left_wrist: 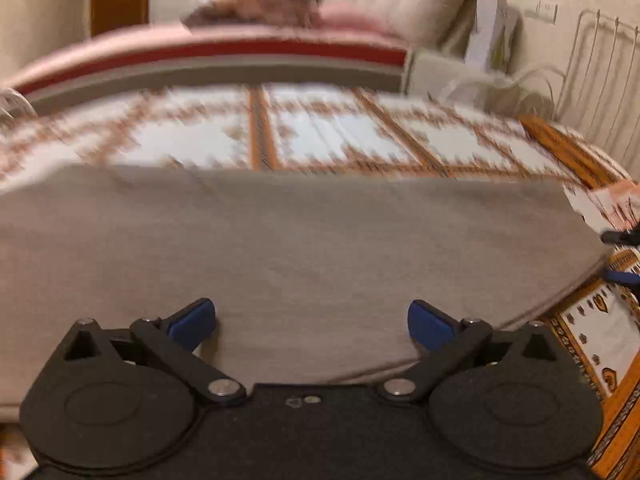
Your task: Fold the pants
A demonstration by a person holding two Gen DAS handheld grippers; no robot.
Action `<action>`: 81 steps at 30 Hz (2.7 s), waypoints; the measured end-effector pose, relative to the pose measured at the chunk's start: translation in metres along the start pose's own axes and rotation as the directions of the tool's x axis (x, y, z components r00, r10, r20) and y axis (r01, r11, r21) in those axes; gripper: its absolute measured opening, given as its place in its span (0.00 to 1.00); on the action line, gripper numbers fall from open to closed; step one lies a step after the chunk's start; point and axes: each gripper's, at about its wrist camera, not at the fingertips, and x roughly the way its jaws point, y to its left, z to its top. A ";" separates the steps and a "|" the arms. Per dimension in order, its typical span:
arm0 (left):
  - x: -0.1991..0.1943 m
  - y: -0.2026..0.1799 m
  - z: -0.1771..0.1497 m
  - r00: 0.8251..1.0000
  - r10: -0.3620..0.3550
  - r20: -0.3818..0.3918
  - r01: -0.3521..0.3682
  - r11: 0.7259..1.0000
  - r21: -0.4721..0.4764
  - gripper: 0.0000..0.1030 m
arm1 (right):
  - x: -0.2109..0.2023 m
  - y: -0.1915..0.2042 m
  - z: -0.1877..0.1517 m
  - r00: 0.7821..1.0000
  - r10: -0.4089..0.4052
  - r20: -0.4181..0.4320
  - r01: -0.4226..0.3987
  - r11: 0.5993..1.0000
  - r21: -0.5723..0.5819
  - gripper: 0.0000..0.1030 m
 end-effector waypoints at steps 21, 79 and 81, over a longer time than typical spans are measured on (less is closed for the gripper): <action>-0.097 0.173 0.014 0.949 0.219 0.226 -0.254 0.957 0.141 0.94 | -0.004 0.100 -0.026 0.998 0.055 0.029 -0.042 0.946 -0.320 0.18; -0.182 0.416 -0.055 0.929 0.368 0.037 -0.316 0.843 -0.436 0.94 | 0.096 0.253 -0.214 0.988 -0.029 -0.153 -0.093 0.680 -0.728 0.04; -0.177 0.415 -0.055 0.936 0.351 0.029 -0.306 0.851 -0.426 0.94 | 0.127 0.250 -0.205 0.979 -0.109 -0.171 -0.052 0.684 -0.728 0.04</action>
